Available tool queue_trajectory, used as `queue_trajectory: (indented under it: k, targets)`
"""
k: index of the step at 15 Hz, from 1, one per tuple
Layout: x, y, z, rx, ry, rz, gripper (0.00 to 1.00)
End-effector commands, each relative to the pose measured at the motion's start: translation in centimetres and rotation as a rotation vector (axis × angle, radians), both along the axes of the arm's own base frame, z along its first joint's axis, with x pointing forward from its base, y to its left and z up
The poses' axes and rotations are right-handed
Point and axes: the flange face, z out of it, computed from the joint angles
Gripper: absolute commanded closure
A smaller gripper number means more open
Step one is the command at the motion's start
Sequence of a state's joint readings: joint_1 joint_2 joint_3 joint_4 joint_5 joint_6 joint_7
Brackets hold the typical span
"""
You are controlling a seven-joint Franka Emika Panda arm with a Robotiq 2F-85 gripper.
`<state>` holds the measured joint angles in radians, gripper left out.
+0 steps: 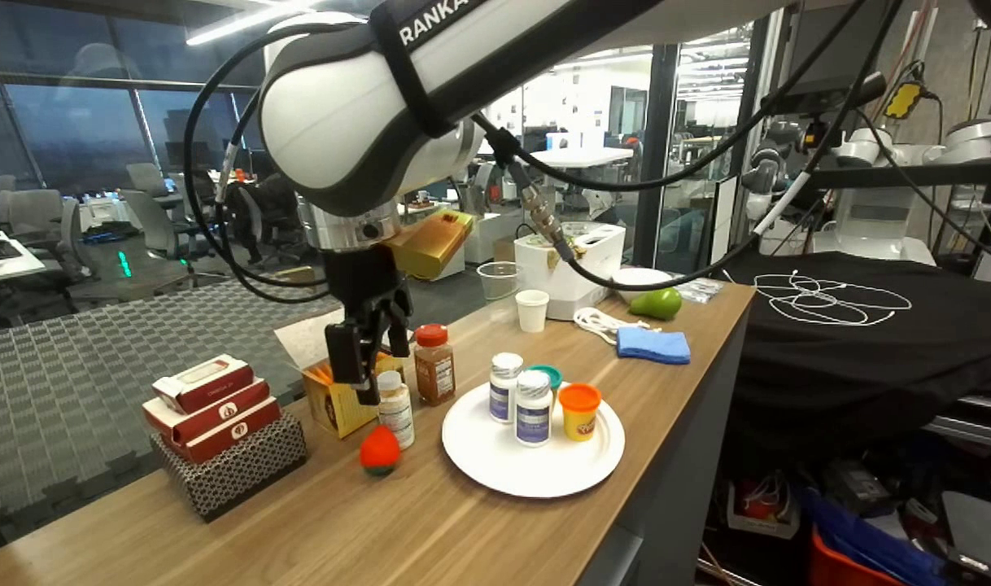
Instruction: Pick up the bottles and small containers from the table and put them on the plate.
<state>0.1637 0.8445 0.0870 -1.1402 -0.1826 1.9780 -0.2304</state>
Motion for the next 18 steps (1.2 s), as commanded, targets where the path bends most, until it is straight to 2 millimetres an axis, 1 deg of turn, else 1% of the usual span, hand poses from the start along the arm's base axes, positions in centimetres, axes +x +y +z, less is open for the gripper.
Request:
queue_trajectory:
  k: [1,4,5,8,10,11,15,16,18]
  targets:
    - [1.1,0.8,0.6,0.009,0.011,0.013,0.26]
    - [1.3,0.7,0.7,0.005,0.019,-0.001,0.49]
    - [1.4,0.6,0.8,0.003,0.019,-0.005,0.58]
    - [1.5,0.4,1.2,-0.004,0.016,-0.013,0.79]
    - [1.6,0.3,1.4,-0.008,0.017,-0.017,0.84]
    - [1.7,0.3,1.4,-0.010,0.017,-0.020,0.78]
    - [1.8,-0.2,1.4,-0.020,0.018,-0.033,0.78]
    - [1.8,-0.3,1.7,-0.029,0.012,-0.037,0.78]
    - [1.3,-0.3,3.2,-0.044,0.004,-0.058,0.78]
